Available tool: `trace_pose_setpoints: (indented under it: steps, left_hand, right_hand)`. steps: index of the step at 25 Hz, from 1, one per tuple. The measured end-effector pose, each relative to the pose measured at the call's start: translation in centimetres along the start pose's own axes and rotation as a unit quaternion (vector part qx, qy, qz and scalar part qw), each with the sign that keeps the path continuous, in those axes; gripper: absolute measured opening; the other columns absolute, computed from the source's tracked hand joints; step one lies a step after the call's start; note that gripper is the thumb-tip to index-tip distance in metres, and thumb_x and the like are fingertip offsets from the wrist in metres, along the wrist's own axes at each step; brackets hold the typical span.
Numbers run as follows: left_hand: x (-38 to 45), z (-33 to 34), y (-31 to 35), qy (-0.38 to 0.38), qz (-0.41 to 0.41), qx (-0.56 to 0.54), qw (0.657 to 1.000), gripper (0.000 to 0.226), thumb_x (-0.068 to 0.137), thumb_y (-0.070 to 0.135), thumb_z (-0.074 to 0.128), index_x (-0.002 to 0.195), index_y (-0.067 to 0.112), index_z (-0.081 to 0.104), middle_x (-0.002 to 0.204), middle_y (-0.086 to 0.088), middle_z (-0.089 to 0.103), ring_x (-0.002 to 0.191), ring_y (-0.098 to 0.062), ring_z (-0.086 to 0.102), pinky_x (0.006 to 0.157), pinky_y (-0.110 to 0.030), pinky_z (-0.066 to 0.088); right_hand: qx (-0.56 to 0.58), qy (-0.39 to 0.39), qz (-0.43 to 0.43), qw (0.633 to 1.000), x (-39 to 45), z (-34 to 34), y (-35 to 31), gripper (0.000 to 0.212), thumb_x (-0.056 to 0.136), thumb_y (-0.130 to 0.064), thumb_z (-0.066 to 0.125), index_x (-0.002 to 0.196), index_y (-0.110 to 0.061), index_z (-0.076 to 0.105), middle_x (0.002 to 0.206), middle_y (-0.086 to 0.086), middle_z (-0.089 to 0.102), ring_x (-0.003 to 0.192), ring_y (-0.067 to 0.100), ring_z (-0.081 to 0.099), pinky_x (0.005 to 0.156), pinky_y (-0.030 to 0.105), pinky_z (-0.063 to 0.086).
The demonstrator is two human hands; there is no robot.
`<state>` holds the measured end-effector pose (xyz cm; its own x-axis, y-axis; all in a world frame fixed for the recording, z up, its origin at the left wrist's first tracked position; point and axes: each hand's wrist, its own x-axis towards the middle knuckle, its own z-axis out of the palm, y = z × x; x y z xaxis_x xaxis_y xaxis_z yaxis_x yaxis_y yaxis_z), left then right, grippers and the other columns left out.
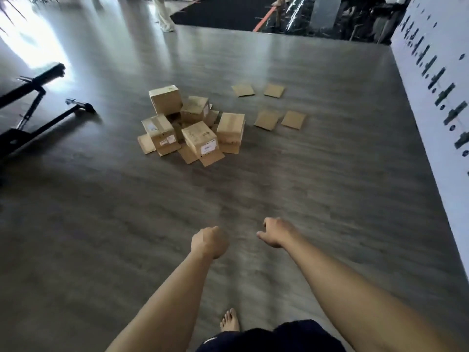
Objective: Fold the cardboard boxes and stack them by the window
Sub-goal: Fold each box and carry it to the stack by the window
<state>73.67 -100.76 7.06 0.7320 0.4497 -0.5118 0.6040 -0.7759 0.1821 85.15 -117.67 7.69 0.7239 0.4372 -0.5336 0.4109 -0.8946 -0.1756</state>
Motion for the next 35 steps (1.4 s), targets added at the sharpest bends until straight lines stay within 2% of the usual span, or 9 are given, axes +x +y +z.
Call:
trace_pose_setpoints:
  steps: [5, 9, 16, 19, 23, 31, 35]
  left_hand:
    - [9.7, -4.9, 2.6, -0.018, 0.008, 0.013, 1.000, 0.038, 0.090, 0.035, 0.052, 0.120, 0.015, 0.064, 0.123, -0.009, 0.066, 0.115, -0.028, 0.061, 0.091, -0.034, 0.050]
    - [17.2, -7.4, 5.7, -0.044, 0.004, 0.025, 0.999, 0.037, 0.090, 0.032, 0.051, 0.121, 0.016, 0.064, 0.124, -0.008, 0.066, 0.116, -0.028, 0.061, 0.091, -0.033, 0.049]
    - [34.0, -16.2, 16.7, -0.023, -0.015, -0.018, 0.999, 0.042, 0.092, 0.040, 0.052, 0.126, 0.017, 0.059, 0.128, -0.006, 0.063, 0.117, -0.027, 0.059, 0.094, -0.036, 0.050]
    - [39.1, -18.6, 20.8, -0.042, -0.014, -0.024, 0.999, 0.048, 0.094, 0.043, 0.052, 0.134, 0.017, 0.054, 0.132, -0.005, 0.060, 0.121, -0.025, 0.056, 0.097, -0.037, 0.049]
    - [46.6, -21.5, 24.5, -0.063, -0.010, -0.004, 0.998, 0.043, 0.092, 0.037, 0.050, 0.129, 0.016, 0.059, 0.128, -0.006, 0.062, 0.117, -0.025, 0.059, 0.095, -0.036, 0.050]
    - [66.8, -31.0, 30.7, -0.065, 0.029, 0.013, 0.997, 0.039, 0.093, 0.034, 0.051, 0.125, 0.017, 0.063, 0.125, -0.006, 0.065, 0.114, -0.026, 0.062, 0.092, -0.037, 0.052]
    - [76.7, -36.9, 33.5, -0.019, 0.042, 0.000, 0.999, 0.045, 0.093, 0.044, 0.054, 0.130, 0.018, 0.058, 0.128, -0.006, 0.063, 0.117, -0.027, 0.060, 0.096, -0.038, 0.050]
  right_hand:
    - [0.001, -0.021, -0.004, 1.000, 9.5, -4.5, -1.0, 0.053, 0.094, -0.049, 0.055, 0.132, -0.012, 0.057, 0.134, 0.016, 0.059, 0.122, 0.033, 0.057, 0.096, 0.036, 0.048]
    - [-0.008, -0.041, 0.001, 0.999, 17.5, -8.2, 1.3, 0.051, 0.095, -0.049, 0.056, 0.131, -0.013, 0.057, 0.134, 0.015, 0.059, 0.123, 0.033, 0.057, 0.098, 0.037, 0.049]
    - [-0.025, -0.043, -0.019, 0.999, 34.8, -20.8, 7.4, 0.051, 0.097, -0.047, 0.053, 0.132, -0.010, 0.057, 0.135, 0.017, 0.059, 0.122, 0.034, 0.056, 0.096, 0.035, 0.046]
    - [-0.026, -0.047, -0.021, 0.998, 40.8, -25.3, 9.5, 0.046, 0.097, -0.046, 0.053, 0.125, -0.010, 0.059, 0.129, 0.017, 0.061, 0.117, 0.034, 0.058, 0.092, 0.036, 0.048]
    - [-0.013, -0.067, -0.011, 0.998, 48.3, -29.1, 11.2, 0.045, 0.094, -0.049, 0.054, 0.123, -0.014, 0.058, 0.128, 0.013, 0.062, 0.115, 0.032, 0.060, 0.093, 0.037, 0.051]
    - [-0.025, -0.076, 0.012, 0.997, 65.2, -40.0, 13.2, 0.050, 0.095, -0.048, 0.054, 0.128, -0.011, 0.059, 0.131, 0.016, 0.061, 0.117, 0.033, 0.059, 0.089, 0.035, 0.048]
    - [-0.022, -0.062, 0.008, 0.998, 74.2, -46.4, 13.1, 0.052, 0.096, -0.050, 0.053, 0.132, -0.012, 0.056, 0.132, 0.015, 0.059, 0.118, 0.033, 0.058, 0.093, 0.037, 0.049]
